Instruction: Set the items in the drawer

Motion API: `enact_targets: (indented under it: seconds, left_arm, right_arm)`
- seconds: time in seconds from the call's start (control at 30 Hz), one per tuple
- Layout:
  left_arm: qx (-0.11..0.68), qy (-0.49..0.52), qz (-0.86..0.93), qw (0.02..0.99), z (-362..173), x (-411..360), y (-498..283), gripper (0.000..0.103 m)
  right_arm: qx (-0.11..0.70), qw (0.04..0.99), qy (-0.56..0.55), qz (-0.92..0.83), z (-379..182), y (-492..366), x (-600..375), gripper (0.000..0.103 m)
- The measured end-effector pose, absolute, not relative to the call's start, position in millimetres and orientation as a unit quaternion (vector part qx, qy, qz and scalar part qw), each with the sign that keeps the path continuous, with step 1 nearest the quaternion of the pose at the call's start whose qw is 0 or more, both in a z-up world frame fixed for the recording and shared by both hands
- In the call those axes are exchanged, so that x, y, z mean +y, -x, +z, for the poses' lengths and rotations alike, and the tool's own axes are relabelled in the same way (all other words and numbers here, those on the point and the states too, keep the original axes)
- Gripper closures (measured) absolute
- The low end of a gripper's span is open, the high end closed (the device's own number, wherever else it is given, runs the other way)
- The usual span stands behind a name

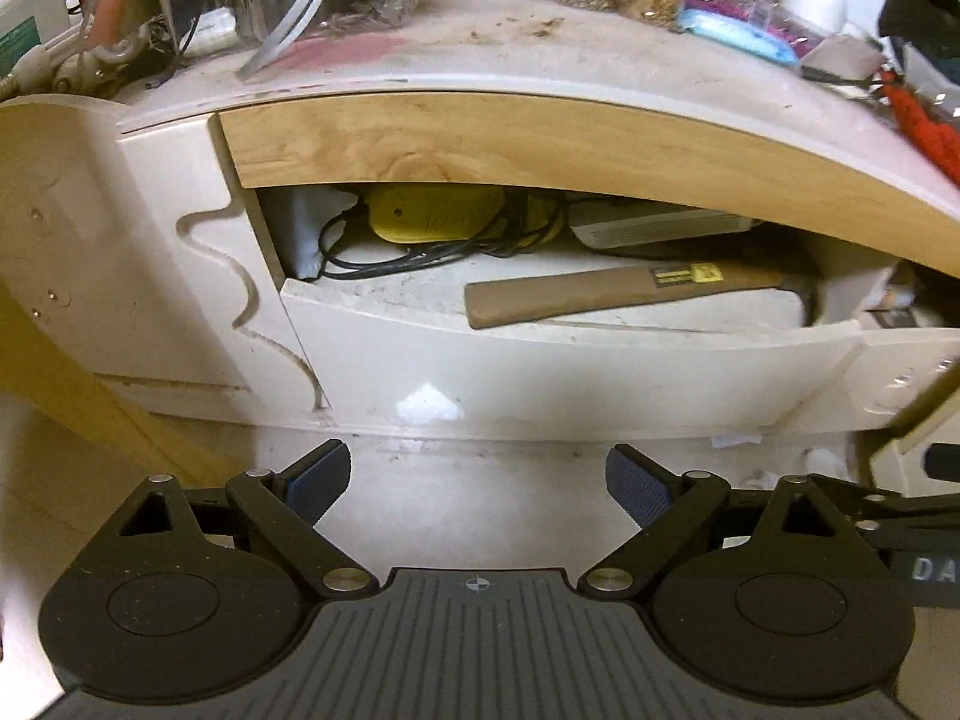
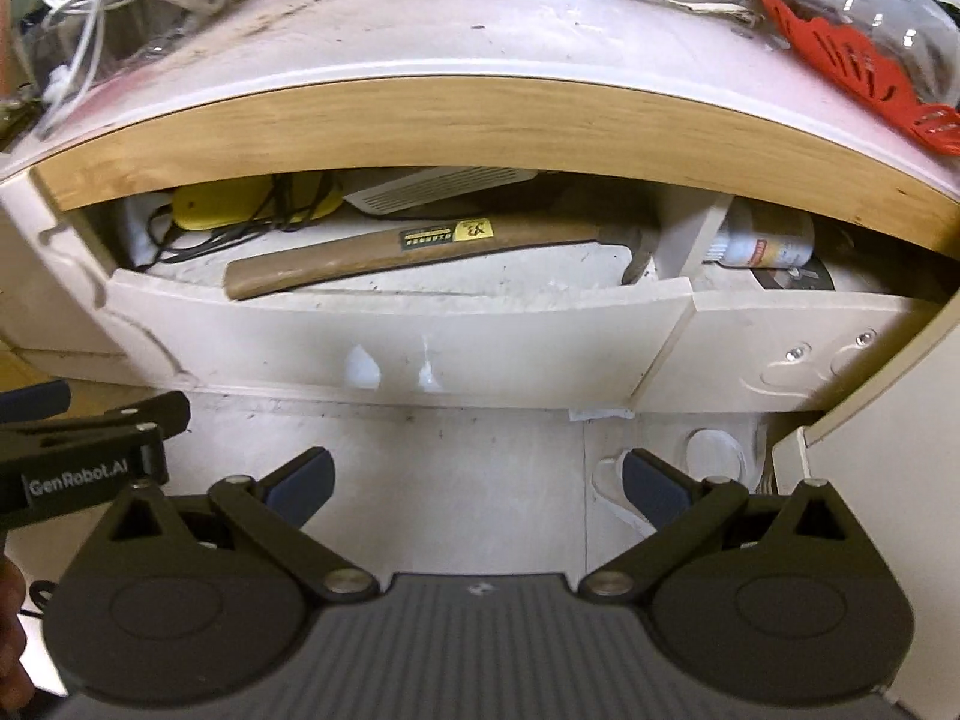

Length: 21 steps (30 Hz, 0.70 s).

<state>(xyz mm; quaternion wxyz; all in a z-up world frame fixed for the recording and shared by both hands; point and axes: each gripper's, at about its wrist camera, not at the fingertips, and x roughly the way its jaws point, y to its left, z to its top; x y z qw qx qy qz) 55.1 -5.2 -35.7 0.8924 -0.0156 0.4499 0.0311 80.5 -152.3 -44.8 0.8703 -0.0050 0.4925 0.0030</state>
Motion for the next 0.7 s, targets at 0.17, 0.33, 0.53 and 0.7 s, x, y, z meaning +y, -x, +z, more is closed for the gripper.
enact_targets:
  seconds: [0.17,0.33,0.53,0.7]
  left_arm:
    - [0.440,-0.002,0.030,0.897,-23.0,-3.0,-33.9,0.009]
    - [0.438,0.001,0.032,0.898,-18.0,2.4,-22.7,0.008]
    - [0.435,0.003,0.030,0.900,-18.0,3.9,-21.4,0.008]
    - [0.431,0.005,0.021,0.902,-17.8,3.1,-20.3,0.008]
  right_arm:
    - [0.484,0.875,-0.001,0.003,-43.8,-47.5,-150.1,0.000]
    - [0.474,0.881,-0.010,0.006,-34.1,-29.8,-152.0,0.000]
    - [0.470,0.882,-0.006,0.009,-31.2,-15.1,-151.9,0.000]
    - [0.476,0.879,-0.013,0.006,-30.2,-12.0,-154.6,0.000]
